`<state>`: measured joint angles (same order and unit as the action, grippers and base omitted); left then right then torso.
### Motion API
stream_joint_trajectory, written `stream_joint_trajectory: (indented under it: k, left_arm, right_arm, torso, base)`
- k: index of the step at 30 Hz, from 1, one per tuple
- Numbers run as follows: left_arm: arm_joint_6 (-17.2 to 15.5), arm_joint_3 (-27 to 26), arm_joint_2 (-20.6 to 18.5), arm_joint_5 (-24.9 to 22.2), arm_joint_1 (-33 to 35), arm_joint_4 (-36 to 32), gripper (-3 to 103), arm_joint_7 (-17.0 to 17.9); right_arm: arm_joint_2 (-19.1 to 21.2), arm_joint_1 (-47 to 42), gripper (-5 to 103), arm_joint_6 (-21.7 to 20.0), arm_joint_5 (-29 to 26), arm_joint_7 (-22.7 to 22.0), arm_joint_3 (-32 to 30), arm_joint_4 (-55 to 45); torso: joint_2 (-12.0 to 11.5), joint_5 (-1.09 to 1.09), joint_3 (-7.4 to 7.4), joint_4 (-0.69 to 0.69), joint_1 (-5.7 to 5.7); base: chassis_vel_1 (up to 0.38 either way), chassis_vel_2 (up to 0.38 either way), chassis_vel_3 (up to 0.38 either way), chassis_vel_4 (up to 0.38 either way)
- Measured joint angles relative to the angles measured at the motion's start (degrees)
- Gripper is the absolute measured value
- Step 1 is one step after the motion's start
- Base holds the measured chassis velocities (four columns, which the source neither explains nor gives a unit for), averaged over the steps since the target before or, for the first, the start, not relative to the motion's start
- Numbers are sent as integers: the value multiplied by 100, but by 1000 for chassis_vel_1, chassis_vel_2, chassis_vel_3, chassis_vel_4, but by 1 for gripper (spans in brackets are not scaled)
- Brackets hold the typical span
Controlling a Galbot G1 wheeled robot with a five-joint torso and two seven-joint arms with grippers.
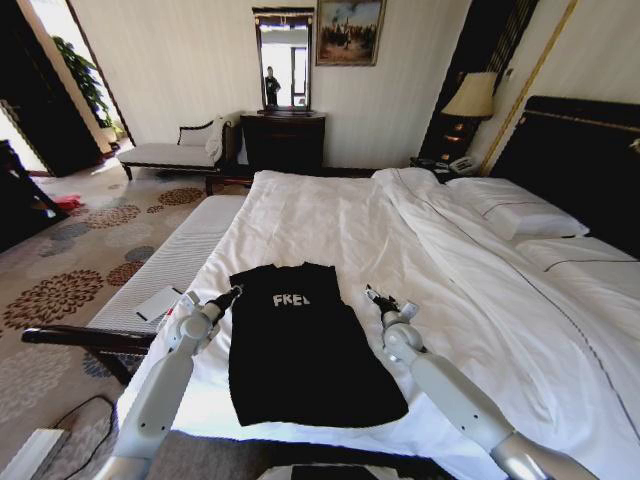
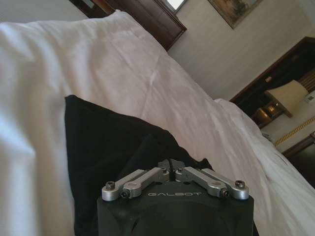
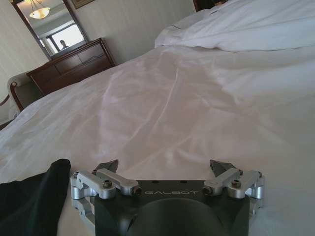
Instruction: Fold the clothes on the bed.
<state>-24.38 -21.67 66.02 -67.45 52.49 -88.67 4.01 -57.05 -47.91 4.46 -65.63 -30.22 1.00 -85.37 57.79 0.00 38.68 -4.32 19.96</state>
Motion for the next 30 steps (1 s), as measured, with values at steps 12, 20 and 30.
stream_joint_trajectory:
  k: [12, 20, 30]
  left_arm:
    - [-1, 507, -195, 269, 164, -315, 3, -2]
    - [-89, 181, -452, 68, 584, -1074, 30, 6]
    - [-155, -643, -313, -509, 162, -199, 62, 324]
  right_arm:
    - [2, -53, 100, 0, 22, -8, -80, -5]
    - [-78, -12, 100, 0, 33, -9, -65, 30]
    - [-105, 3, 100, 0, 51, -15, -29, 35]
  torso:
    - [0, 0, 0, 1, 0]
    - [0, 0, 0, 2, -1]
    - [0, -1, 0, 0, 0]
  base:
    - [0, 0, 0, 0]
    - [0, 0, 0, 0]
    - [0, 0, 0, 0]
